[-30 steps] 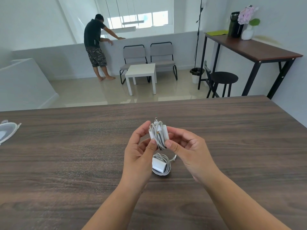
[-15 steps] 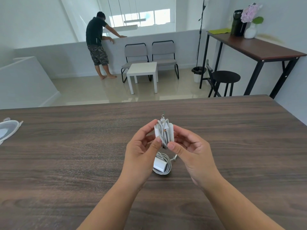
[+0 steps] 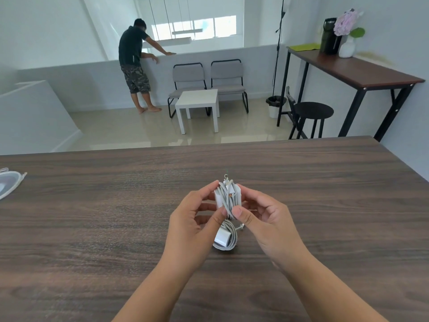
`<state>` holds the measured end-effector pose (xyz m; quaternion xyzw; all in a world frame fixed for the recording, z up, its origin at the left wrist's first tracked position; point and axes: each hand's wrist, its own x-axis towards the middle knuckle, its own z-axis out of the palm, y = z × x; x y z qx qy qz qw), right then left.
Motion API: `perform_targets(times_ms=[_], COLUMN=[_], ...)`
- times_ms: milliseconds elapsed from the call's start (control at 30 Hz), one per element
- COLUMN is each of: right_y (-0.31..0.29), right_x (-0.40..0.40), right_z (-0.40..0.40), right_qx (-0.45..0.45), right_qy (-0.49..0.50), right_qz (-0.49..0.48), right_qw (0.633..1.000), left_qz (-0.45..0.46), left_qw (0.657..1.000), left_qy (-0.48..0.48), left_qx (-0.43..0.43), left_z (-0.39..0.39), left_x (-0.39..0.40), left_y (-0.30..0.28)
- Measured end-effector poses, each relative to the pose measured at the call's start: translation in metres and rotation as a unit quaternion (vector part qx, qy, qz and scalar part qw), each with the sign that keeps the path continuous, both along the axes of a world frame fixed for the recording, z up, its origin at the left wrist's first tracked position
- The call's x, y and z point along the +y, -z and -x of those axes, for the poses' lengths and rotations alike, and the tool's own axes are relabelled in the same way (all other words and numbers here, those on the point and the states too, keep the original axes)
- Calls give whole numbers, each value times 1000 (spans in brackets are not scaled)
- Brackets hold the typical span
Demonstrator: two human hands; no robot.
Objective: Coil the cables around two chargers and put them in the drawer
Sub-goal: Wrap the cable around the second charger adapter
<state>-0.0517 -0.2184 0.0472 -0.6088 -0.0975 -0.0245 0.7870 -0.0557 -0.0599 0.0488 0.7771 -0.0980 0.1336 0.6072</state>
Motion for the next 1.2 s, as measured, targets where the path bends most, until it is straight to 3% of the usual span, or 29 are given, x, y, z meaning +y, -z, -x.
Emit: perform_targets(times_ms=[100,267,433,600,867,1067,1200], right_y=[-3,-5,-16,-23,-21,-10,2], right_x=[3,-6,-27,-36,-34,-35,-33], right_z=[0,1,-1,-8,-12,-16,-14], right_qx=[22,-12,-124,-246,-261,-317,-327], right_qy=[12,22,-2,19,23,31,61], right_qz=[-27,26,171,301,291,333,329], right_qw=[999,999,977,921,920,887,884], left_qz=[-18,-64,-123,-143,-145,-153,-183], left_qw=[999,995,985,982,981,979,971], left_qy=[-14,-20,14,31,18,19,17], left_qx=[-37,-80,-120,-124,-132,-131,-150], left_z=[3,7,6,5,6,5,5], left_x=[-4,-4,2,3,5,5,3], left_y=[5,9,9,9,11,14,15])
